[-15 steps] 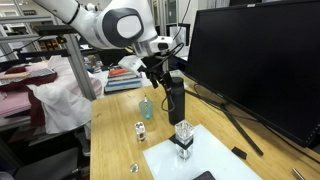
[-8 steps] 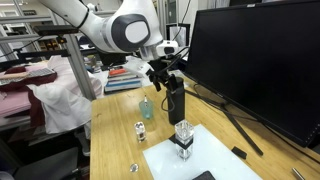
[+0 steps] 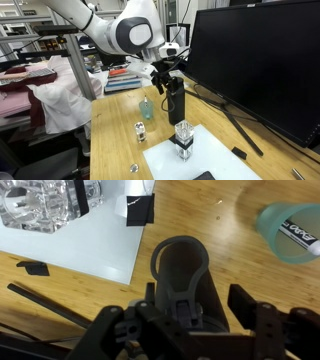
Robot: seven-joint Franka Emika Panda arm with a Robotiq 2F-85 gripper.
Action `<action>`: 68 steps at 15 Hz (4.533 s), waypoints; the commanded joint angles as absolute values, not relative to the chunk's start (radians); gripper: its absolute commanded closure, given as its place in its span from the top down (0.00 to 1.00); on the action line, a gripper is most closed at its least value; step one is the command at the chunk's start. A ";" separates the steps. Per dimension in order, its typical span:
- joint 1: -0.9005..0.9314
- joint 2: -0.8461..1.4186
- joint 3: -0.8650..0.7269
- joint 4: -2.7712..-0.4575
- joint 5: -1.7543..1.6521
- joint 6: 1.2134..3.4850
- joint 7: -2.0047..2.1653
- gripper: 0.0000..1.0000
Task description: Move the black bottle forward
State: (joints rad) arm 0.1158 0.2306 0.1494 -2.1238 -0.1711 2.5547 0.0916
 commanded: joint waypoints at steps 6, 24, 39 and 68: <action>0.142 0.248 0.111 -2.101 -0.216 2.553 0.076 0.65; 0.149 0.224 0.124 -2.119 -0.213 2.605 0.057 0.08; 0.157 -0.077 0.150 -2.267 -0.119 2.535 -0.003 0.08; 0.407 -0.266 0.083 -2.664 0.343 2.458 -0.592 0.11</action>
